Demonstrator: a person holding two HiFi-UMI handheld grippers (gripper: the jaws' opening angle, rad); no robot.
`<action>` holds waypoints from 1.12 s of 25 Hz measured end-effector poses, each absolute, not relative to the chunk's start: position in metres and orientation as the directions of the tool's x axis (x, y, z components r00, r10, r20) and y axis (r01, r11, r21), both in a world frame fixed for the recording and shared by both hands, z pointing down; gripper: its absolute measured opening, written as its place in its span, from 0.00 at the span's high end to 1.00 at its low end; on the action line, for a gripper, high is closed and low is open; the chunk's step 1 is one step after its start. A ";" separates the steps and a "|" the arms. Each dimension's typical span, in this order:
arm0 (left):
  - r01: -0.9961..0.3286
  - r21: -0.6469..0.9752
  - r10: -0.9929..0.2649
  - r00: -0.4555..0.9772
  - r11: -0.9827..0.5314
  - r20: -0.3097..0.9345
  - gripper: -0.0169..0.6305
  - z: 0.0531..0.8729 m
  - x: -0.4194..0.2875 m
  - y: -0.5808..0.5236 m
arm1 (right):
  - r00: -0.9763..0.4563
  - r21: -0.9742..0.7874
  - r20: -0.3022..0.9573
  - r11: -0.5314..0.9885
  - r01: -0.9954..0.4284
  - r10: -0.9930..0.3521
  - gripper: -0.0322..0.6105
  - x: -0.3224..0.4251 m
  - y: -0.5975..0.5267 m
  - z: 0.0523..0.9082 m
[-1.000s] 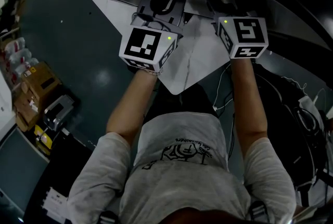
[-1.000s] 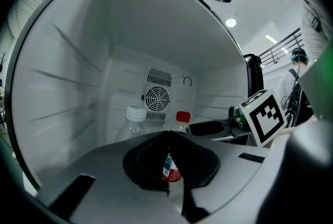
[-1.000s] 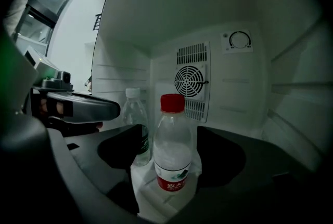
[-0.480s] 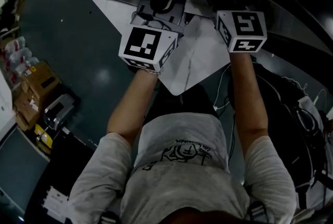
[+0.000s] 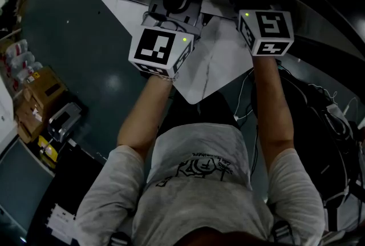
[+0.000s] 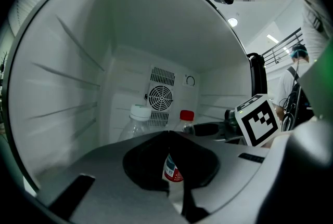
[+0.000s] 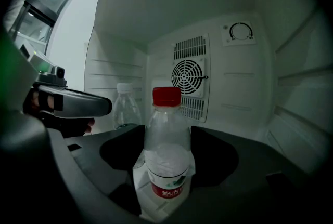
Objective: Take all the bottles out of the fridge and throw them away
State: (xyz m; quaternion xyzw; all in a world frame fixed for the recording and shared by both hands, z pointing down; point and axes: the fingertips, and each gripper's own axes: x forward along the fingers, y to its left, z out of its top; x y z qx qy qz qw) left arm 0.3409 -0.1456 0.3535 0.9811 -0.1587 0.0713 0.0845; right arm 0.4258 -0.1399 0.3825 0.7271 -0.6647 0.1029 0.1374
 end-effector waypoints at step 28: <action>-0.319 0.127 -0.301 0.943 -0.939 0.140 0.95 0.328 0.342 -0.138 | 0.090 0.068 0.290 -0.073 -0.995 -0.953 0.51 0.420 -0.118 0.345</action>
